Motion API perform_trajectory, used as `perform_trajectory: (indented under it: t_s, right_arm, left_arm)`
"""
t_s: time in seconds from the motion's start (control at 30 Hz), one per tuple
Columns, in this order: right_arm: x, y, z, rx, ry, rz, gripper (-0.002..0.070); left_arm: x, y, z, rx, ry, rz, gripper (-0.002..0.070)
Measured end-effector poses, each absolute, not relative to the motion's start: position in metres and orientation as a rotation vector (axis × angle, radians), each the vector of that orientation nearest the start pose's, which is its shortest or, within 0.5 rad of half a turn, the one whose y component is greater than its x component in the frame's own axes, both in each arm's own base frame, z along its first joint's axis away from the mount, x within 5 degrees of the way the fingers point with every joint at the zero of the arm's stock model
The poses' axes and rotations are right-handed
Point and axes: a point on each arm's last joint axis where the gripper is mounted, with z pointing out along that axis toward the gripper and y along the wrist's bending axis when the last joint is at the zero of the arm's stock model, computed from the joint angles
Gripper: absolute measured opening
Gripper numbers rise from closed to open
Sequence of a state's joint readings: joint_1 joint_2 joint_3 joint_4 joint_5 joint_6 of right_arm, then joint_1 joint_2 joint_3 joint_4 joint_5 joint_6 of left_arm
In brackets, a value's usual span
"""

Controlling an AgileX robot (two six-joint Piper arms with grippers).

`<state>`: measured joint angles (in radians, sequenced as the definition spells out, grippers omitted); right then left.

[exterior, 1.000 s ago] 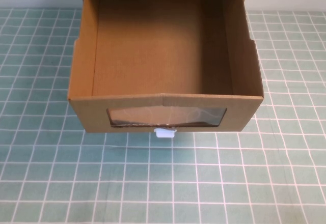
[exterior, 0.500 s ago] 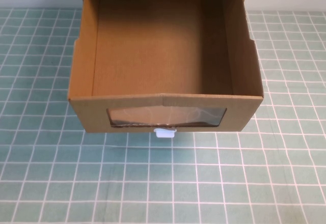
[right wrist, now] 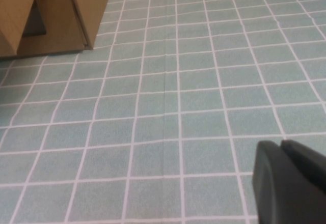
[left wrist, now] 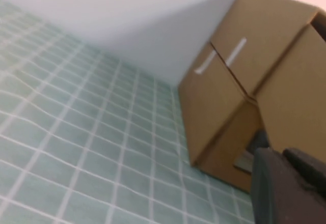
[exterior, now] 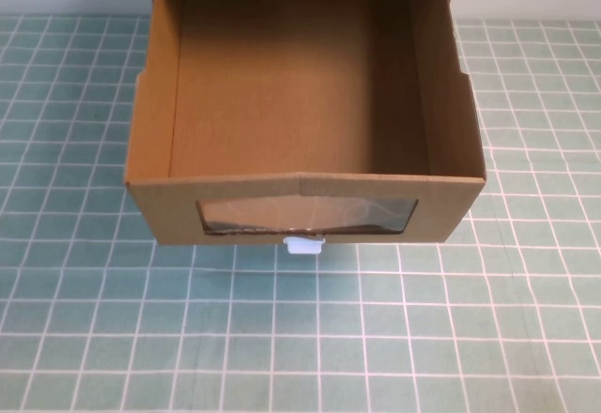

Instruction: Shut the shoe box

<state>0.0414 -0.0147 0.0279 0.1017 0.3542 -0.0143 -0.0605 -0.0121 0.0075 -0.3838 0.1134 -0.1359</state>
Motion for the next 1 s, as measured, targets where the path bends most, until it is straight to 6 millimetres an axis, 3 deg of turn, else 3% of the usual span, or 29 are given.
perform_trajectory:
  t_s: [0.13,0.27,0.4,0.53,0.6,0.8,1.0]
  right_arm:
    - [0.053,0.005,0.173,0.012,1.851,0.118,-0.0013]
    - [0.053,0.005,0.173,0.012,1.851,0.118,-0.0013]
    - [0.053,0.005,0.173,0.012,1.851,0.118,-0.0013]
    - [0.053,0.005,0.173,0.012,1.851,0.118,-0.0013]
    - [0.053,0.005,0.173,0.012,1.851,0.118,-0.0013]
    - [0.053,0.005,0.173,0.012,1.851,0.118,-0.0013]
    - [0.053,0.005,0.173,0.012,1.851,0.118,-0.0013]
  left_arm:
    - [0.057,-0.013,0.24,-0.284,1.684,-0.493,-0.0005]
    - [0.079,-0.02,0.296,-0.151,1.876,-0.433,-0.0005]
    - [0.117,-0.028,0.354,0.076,2.036,-0.361,-0.0005]
    - [0.169,-0.038,0.39,0.284,2.118,-0.35,-0.0005]
    - [0.196,-0.044,0.41,0.362,2.079,-0.367,-0.0005]
    - [0.278,-0.063,0.439,0.557,1.962,-0.422,-0.0005]
    - [0.339,-0.091,0.432,0.705,1.923,-0.427,-0.0005]
